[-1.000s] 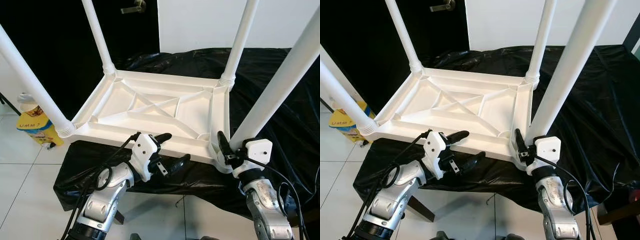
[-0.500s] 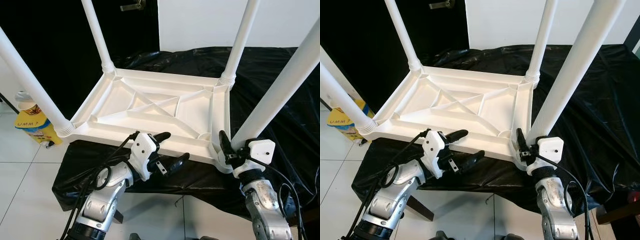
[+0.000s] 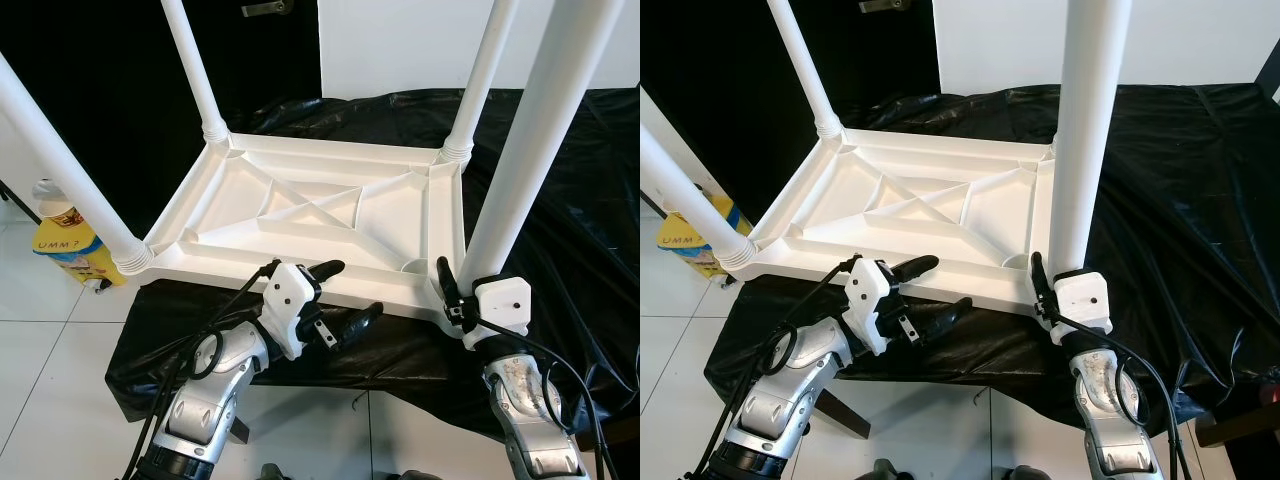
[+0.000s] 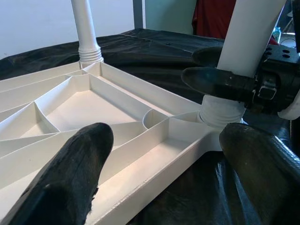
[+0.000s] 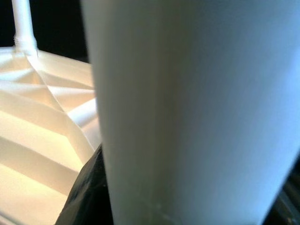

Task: Building children table

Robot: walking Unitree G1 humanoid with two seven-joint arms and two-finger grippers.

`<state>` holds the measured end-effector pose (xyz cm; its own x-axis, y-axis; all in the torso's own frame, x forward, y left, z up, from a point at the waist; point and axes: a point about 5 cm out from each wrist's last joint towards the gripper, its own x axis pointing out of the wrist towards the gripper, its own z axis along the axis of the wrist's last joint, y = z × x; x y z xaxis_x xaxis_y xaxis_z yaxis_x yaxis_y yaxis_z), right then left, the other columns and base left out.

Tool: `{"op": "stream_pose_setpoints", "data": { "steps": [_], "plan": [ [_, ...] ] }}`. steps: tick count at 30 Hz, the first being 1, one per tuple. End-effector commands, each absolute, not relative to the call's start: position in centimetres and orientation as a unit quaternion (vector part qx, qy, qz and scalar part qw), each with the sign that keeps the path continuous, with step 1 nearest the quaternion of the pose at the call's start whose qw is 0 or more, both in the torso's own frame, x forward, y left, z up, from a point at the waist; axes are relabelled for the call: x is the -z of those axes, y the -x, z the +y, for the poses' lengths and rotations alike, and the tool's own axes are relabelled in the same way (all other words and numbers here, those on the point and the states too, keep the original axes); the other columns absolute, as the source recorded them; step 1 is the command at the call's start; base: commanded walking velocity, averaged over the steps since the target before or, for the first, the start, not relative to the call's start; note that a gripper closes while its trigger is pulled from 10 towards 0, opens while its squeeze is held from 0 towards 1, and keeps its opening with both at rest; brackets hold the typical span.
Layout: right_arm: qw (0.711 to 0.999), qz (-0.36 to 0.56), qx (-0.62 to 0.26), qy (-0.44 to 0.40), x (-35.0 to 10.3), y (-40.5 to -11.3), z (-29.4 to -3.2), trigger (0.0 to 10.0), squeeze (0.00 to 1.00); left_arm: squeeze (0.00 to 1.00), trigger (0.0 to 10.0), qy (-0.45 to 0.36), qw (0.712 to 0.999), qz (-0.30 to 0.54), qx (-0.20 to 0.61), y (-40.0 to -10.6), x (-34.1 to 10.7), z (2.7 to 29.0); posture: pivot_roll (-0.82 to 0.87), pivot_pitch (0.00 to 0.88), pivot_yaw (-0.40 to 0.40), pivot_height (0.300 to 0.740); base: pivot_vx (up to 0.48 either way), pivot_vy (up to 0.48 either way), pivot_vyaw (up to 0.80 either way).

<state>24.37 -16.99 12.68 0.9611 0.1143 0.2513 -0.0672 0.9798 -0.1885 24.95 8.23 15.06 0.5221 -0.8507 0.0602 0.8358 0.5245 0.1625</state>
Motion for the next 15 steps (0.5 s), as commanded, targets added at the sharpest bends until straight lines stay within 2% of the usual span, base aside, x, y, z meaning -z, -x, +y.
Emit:
{"op": "stream_pose_setpoints", "data": {
  "steps": [1,3,5,15],
  "plan": [
    [0.995,-0.063,-0.047,0.063,-10.31,-24.17,-17.47,10.0,0.0,0.0,10.0,-0.058,0.883,-0.061,0.463,-25.14,-14.94,8.55,0.03,0.09,0.054,0.74,0.0,0.0,0.0],
    [0.998,-0.048,-0.046,-0.009,-10.09,-24.34,-17.48,10.0,0.0,0.0,10.0,-0.059,0.883,-0.062,0.461,-25.21,-15.03,8.57,0.03,0.088,0.053,0.74,0.0,0.0,0.0],
    [0.998,-0.043,-0.042,-0.032,-10.05,-24.43,-17.54,10.0,0.0,0.0,10.0,-0.059,0.883,-0.063,0.461,-25.2,-15.04,8.56,0.03,0.088,0.053,0.74,0.0,0.0,0.0],
    [0.997,-0.024,-0.017,-0.068,-9.65,-24.44,-17.8,10.0,0.0,0.0,10.0,-0.059,0.884,-0.062,0.46,-25.15,-15.08,8.66,0.03,0.087,0.051,0.74,0.0,0.0,0.0]
  ]
}}
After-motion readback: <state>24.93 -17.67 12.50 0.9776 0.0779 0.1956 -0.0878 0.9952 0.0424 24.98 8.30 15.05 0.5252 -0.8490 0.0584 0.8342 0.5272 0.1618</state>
